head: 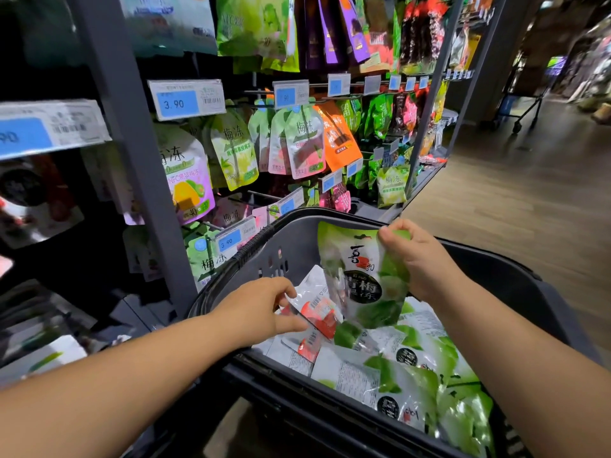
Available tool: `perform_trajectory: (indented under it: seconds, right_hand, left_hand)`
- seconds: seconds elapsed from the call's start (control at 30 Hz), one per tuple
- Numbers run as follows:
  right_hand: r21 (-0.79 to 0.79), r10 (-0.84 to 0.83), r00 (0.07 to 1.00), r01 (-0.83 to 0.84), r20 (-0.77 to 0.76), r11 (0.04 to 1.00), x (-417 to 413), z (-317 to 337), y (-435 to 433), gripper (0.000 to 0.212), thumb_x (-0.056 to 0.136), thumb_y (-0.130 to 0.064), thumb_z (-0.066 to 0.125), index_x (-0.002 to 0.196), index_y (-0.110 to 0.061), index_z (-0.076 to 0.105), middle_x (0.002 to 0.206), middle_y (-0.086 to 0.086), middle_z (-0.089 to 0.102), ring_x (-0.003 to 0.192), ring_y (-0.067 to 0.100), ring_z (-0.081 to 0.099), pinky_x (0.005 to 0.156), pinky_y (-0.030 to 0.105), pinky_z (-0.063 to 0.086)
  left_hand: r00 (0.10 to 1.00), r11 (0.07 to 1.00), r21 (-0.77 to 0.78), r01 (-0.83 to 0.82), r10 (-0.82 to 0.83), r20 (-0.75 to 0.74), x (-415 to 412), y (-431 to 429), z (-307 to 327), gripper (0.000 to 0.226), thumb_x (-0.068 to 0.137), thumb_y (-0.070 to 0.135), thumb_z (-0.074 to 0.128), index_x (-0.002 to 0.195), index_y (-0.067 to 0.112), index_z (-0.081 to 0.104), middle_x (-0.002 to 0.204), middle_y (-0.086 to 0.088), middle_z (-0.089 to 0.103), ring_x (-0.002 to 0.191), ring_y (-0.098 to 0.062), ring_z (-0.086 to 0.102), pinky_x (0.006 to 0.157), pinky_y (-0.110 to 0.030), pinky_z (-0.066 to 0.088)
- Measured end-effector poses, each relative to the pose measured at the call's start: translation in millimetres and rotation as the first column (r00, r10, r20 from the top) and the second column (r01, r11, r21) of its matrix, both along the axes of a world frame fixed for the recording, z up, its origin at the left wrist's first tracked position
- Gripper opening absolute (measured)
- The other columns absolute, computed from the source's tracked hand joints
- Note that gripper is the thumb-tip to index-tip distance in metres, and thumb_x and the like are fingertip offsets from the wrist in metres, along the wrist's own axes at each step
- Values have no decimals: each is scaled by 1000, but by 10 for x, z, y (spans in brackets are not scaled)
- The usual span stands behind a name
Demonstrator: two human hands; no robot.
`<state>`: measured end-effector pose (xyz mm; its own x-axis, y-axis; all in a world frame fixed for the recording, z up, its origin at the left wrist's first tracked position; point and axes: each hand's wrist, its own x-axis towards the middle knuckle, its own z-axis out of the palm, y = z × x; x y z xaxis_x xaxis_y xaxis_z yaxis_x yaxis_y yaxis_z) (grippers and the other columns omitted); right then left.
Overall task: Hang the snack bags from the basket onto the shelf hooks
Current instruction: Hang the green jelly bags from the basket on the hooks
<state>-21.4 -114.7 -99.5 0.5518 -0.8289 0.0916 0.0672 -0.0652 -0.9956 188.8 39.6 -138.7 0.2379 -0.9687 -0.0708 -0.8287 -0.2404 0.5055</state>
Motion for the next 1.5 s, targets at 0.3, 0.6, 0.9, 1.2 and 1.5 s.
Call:
perform_trajectory:
  seconds: [0.3,0.6,0.9,1.2,1.5]
  right_hand:
    - [96,151,927,-194,345,976,303,160,447,15,81,-18,61,79,-13,47,57,3,61,47,15,59,46,25,51]
    - [106,-77,961,50,267,993,354,109,431,15,95,-23,62,86,-17,52,72,8,62,62,23,59,60,34,50]
    - [-80,163,719,-291,-676,954,26,-300,-112,18,97,-32,62,94,-14,62,89,5,72,67,8,63,62,22,49]
    - [134,136,-33,-503,-990,854,-183,-774,-210,27,81,-32,80,97,-11,76,70,-1,68,59,14,60,60,23,51]
    - [177,111,-143,-653,-984,736,-139,-721,-90,20,94,-37,63,98,-18,58,90,0,57,81,21,54,65,27,44]
  left_hand:
    - [872,988,-69,135,-152,-465,-7,69,117,42,69,12,88,95,38,66,85,32,70,84,18,62,78,-4,43]
    - [690,989,-113,96,-148,-708,-21,16,71,45,58,17,89,100,11,72,94,-11,76,82,-18,68,74,-30,56]
    - [680,877,-268,-398,87,-728,121,-35,70,20,71,4,82,80,15,67,57,10,69,49,1,59,47,-13,42]
    - [690,850,-286,-443,120,-714,130,-66,56,19,74,6,81,84,14,67,60,12,70,48,4,59,43,-12,39]
    - [678,841,-284,-460,127,-724,147,-47,72,22,72,10,82,88,19,70,74,11,75,63,2,67,54,-18,46]
